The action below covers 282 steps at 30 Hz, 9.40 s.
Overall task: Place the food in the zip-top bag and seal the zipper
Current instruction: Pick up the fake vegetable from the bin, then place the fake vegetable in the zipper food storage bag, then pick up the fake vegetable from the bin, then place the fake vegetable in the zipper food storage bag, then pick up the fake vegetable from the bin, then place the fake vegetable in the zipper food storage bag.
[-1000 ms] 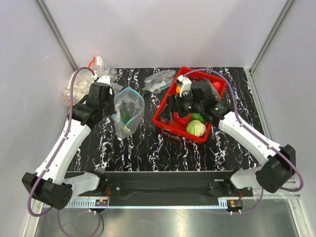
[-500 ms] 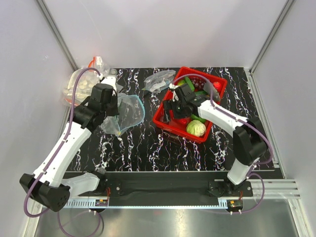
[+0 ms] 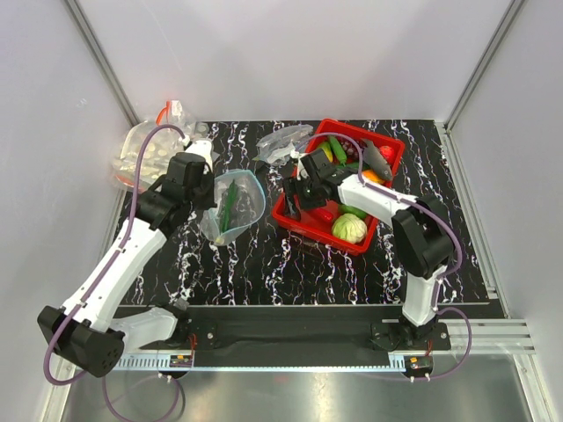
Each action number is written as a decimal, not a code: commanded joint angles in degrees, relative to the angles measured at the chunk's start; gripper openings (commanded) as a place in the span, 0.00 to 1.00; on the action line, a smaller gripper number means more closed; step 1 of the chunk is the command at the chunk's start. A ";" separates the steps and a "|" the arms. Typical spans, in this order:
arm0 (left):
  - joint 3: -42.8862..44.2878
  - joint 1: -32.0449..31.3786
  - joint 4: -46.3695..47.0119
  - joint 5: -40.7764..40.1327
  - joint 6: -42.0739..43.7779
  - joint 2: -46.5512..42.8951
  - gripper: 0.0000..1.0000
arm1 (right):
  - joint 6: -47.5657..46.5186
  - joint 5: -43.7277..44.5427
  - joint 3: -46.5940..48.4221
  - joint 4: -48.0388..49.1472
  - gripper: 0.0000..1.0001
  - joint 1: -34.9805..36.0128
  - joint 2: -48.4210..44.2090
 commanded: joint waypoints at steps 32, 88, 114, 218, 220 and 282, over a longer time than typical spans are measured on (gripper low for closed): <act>11.61 -1.94 -6.25 8.50 -3.15 9.53 0.00 | -7.38 10.84 -10.25 8.16 0.36 8.33 -29.38; -7.20 5.27 17.57 20.10 2.65 3.20 0.00 | -10.12 3.38 -5.77 1.22 0.69 -6.16 -9.36; -4.64 3.16 13.96 17.73 -0.43 1.27 0.00 | -9.33 6.72 -5.33 5.46 0.15 -6.24 -5.11; -3.06 1.93 10.27 22.83 -3.15 2.68 0.00 | 16.87 26.41 -12.62 -15.30 0.63 -4.14 -11.10; -3.15 1.75 10.35 22.92 -3.07 2.77 0.00 | 16.43 25.61 -12.36 -14.25 0.60 -4.14 -14.42; -2.80 1.66 11.06 25.47 -3.86 2.77 0.00 | 4.83 20.16 -7.52 3.52 0.75 3.61 -26.57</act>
